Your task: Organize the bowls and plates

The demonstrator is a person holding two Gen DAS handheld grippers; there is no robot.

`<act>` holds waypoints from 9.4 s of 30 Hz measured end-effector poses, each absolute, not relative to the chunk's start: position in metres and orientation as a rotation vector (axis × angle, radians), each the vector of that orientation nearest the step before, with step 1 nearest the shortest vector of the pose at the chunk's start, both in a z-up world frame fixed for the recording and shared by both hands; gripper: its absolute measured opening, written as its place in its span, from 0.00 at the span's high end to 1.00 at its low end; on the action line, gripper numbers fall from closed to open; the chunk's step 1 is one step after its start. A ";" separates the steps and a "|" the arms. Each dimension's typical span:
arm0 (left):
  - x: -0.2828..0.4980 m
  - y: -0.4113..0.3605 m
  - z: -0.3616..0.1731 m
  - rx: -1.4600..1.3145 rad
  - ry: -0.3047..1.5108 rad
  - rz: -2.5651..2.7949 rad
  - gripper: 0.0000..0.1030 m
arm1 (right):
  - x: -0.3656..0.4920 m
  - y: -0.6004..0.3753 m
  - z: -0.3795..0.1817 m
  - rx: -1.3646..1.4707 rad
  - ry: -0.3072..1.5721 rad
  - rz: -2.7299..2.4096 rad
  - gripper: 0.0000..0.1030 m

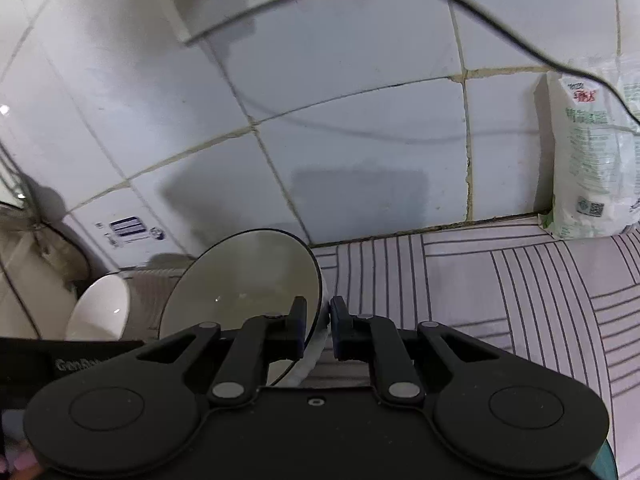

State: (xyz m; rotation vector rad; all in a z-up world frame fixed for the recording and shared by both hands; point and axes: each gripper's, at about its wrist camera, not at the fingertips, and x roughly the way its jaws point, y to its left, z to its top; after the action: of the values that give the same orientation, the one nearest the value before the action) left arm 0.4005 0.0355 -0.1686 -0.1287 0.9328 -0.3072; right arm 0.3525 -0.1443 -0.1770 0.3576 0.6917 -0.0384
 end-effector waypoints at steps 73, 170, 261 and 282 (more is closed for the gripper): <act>0.290 0.157 -0.179 -0.187 1.060 -0.162 0.84 | 0.254 0.006 -0.177 -0.139 0.648 0.183 0.82; 0.268 0.181 -0.110 -0.131 0.830 -0.278 0.89 | 0.244 -0.027 -0.093 0.047 0.567 0.367 0.86; 0.204 0.227 -0.132 -0.075 0.824 -0.471 0.63 | 0.122 0.027 -0.183 -0.042 0.555 0.247 0.35; 0.296 0.206 -0.190 -0.255 0.900 -0.461 0.57 | 0.206 0.036 -0.251 0.083 0.624 0.205 0.15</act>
State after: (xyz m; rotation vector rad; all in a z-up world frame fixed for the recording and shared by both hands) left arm 0.2959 0.2064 -0.1900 -0.2554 0.8996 -0.4608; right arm 0.2058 0.0356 -0.2509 0.0831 0.6235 0.2046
